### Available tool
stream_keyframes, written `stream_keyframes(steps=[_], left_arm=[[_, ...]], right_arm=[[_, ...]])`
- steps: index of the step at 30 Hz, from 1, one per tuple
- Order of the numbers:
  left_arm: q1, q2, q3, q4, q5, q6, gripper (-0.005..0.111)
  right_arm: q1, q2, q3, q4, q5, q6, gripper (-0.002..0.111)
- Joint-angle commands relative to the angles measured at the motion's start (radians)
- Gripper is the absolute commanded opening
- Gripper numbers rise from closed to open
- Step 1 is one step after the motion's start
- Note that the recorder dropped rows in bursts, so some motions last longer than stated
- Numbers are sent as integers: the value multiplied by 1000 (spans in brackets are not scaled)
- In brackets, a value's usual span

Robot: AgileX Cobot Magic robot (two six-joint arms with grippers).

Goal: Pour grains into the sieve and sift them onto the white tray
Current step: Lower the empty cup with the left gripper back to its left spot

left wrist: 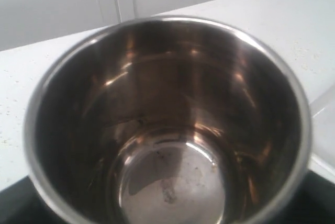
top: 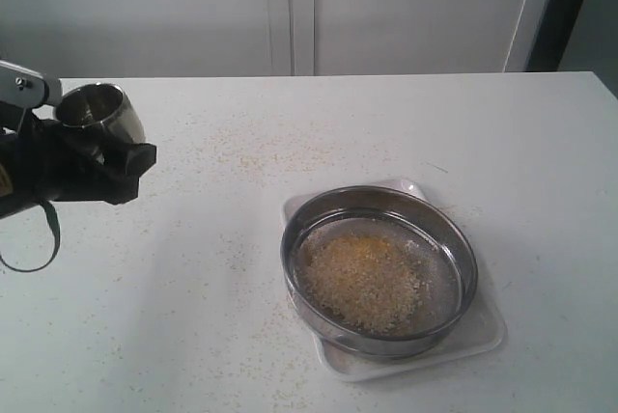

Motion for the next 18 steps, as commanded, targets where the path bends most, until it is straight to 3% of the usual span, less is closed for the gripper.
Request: stream_keyframes(steps=[1, 8, 18], left_arm=[[3, 0, 49, 50, -66, -25, 0], [3, 0, 124, 118, -103, -32, 0], [3, 24, 170, 348, -147, -32, 0]], right_arm=[[-3, -5, 6, -2, -14, 1, 0], [-3, -5, 6, -2, -14, 1, 0], [-3, -5, 6, -2, -14, 1, 0]])
